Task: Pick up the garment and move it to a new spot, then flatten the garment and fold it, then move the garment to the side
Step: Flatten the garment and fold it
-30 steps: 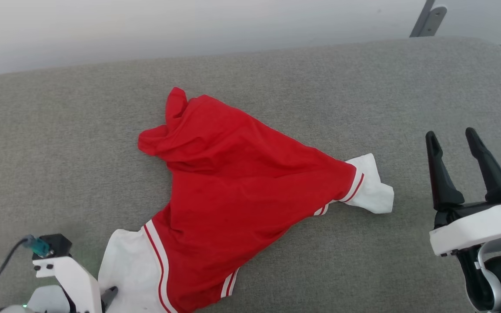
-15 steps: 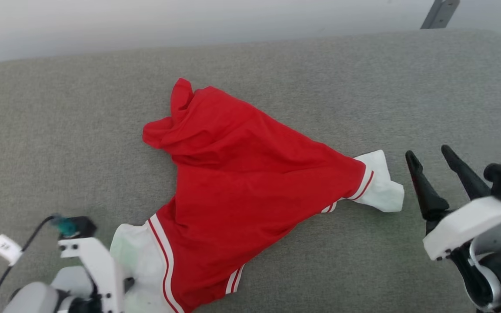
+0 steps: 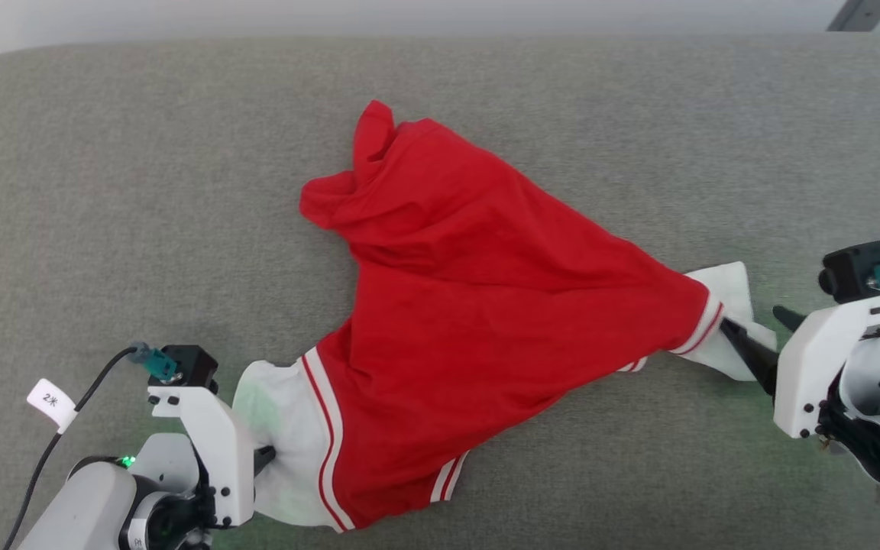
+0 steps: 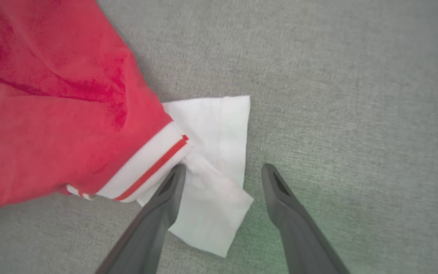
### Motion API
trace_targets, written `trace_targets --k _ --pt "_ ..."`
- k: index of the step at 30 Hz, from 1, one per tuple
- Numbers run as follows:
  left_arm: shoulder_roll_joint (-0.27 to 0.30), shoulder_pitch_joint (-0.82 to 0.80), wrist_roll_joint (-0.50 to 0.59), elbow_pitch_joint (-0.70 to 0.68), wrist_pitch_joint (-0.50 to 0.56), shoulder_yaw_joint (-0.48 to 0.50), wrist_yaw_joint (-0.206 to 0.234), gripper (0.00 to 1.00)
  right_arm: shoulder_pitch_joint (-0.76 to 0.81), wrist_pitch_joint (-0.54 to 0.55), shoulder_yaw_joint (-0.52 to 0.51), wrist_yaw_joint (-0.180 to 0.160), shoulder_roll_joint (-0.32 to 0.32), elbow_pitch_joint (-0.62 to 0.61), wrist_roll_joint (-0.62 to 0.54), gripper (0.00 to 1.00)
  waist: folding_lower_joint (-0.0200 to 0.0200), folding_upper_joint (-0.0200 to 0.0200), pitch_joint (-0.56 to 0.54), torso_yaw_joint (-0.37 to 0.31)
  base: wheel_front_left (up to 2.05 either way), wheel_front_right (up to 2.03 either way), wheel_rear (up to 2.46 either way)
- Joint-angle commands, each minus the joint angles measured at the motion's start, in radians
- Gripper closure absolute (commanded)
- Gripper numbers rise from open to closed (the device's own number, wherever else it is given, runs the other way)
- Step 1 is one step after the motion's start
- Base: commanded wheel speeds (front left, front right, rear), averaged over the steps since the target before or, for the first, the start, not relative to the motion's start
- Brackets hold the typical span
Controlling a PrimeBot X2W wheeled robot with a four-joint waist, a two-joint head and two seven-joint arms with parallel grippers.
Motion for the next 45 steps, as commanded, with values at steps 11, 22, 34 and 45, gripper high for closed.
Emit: trace_targets --k 11,22,34,45 --pt "-0.072 -0.067 0.000 0.059 -0.051 -0.029 -0.021 1.00 -0.094 0.205 0.167 0.000 0.000 0.221 0.108 0.67 0.0000 -0.0001 0.040 0.052 0.00 0.00 0.00" --pt "-0.002 -0.131 -0.015 -0.020 -0.015 0.019 -0.017 1.00 -0.131 0.252 0.104 0.000 -0.071 0.129 0.274 1.00 0.0000 -0.0001 -0.036 0.056 0.00 0.00 0.00" --pt "0.111 -0.360 0.004 -0.204 0.150 0.059 0.010 1.00 -0.192 0.344 -0.028 0.000 -0.013 -0.108 0.340 1.00 0.0000 -0.0001 -0.160 0.033 0.00 0.00 0.00" --pt "0.126 -0.691 0.029 -0.101 0.163 0.101 -0.033 1.00 -0.419 0.352 -0.151 0.000 0.119 -0.135 0.325 1.00 0.0000 -0.0001 -0.223 0.010 0.00 0.00 0.00"
